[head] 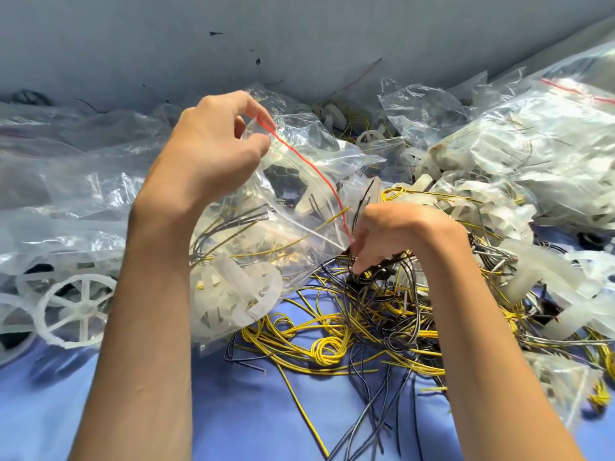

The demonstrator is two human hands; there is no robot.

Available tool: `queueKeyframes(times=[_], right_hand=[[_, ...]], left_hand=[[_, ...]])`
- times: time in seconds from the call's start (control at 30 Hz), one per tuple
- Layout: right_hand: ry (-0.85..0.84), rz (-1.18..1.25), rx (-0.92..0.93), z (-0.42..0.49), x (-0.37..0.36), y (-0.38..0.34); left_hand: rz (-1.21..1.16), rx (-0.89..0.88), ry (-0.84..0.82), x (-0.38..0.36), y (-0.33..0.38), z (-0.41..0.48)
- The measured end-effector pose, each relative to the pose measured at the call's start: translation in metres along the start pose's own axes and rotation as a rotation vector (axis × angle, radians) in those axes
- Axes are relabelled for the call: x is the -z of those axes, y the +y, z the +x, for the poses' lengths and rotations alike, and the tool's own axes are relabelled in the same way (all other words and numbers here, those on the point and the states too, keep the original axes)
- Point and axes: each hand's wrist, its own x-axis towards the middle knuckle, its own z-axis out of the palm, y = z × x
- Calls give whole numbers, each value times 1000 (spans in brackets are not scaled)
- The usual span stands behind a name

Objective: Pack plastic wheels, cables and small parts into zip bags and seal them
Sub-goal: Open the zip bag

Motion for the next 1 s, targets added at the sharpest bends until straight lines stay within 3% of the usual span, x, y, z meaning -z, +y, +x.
queueKeyframes(times=[0.37,0.53,0.8,1.0], right_hand=[[-41,196,-58,4,-2,23],[79,277,-26,4,-2,35],[508,700,359,-18,21,31],[591,844,567,-30,30,9]], left_hand=[[2,-10,-22,-2,2,0],[12,-7,-31,-3,3,0],[6,6,-62,-6,6,0],[-41,14,-106,-10,9,0]])
